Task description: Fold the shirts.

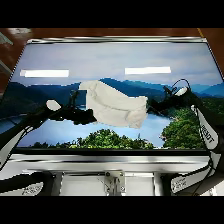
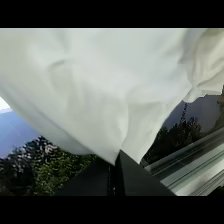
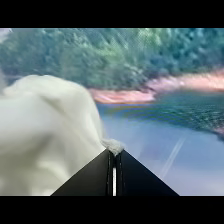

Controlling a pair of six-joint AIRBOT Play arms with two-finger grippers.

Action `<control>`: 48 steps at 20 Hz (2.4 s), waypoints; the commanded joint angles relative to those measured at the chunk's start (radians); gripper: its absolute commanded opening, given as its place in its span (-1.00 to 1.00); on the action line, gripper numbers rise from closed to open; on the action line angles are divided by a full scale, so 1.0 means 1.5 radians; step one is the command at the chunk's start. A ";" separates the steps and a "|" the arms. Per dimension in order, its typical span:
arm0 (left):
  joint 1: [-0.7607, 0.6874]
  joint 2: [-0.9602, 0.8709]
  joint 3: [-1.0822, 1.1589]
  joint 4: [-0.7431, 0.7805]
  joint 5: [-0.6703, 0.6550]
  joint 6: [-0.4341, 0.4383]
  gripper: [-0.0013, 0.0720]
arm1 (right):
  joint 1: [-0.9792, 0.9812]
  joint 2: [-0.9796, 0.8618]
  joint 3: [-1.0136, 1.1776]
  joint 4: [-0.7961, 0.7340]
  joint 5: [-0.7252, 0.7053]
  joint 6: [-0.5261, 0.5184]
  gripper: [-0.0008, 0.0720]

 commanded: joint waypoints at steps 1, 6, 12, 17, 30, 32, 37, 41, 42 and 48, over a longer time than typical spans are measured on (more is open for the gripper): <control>0.024 0.042 0.028 0.020 0.030 0.035 -0.88 | 0.005 0.075 0.004 0.024 -0.009 -0.088 -0.81; 0.042 0.198 0.235 0.057 0.045 0.107 -0.87 | 0.005 0.312 0.056 0.131 -0.022 -0.180 -0.81; 0.045 0.304 0.561 0.062 0.154 0.106 -0.87 | 0.005 0.536 0.295 0.188 -0.189 -0.141 -0.81; 0.044 0.327 0.680 0.067 0.153 0.104 -0.87 | 0.005 0.569 0.467 0.149 -0.202 -0.080 -0.81; 0.044 0.381 0.564 0.573 -0.454 -0.115 -0.87 | 0.005 0.577 0.535 -0.134 0.120 0.078 -0.81; 0.045 0.377 0.487 0.590 -0.442 -0.126 -0.87 | 0.006 0.523 0.533 -0.149 0.227 0.108 -0.82; 0.062 0.323 0.361 0.639 -0.365 -0.183 -0.87 | 0.024 0.328 0.533 -0.196 0.291 0.128 -0.81; 0.073 0.210 0.352 0.577 -0.213 -0.182 -0.87 | 0.106 0.137 0.534 -0.249 0.114 0.144 -0.81; 0.073 0.177 0.352 0.552 -0.162 -0.182 -0.87 | 0.120 0.096 0.534 -0.249 0.050 0.144 -0.81; 0.073 -0.063 0.352 0.427 -0.050 -0.182 -0.87 | 0.146 -0.086 0.534 -0.241 -0.057 0.180 -0.81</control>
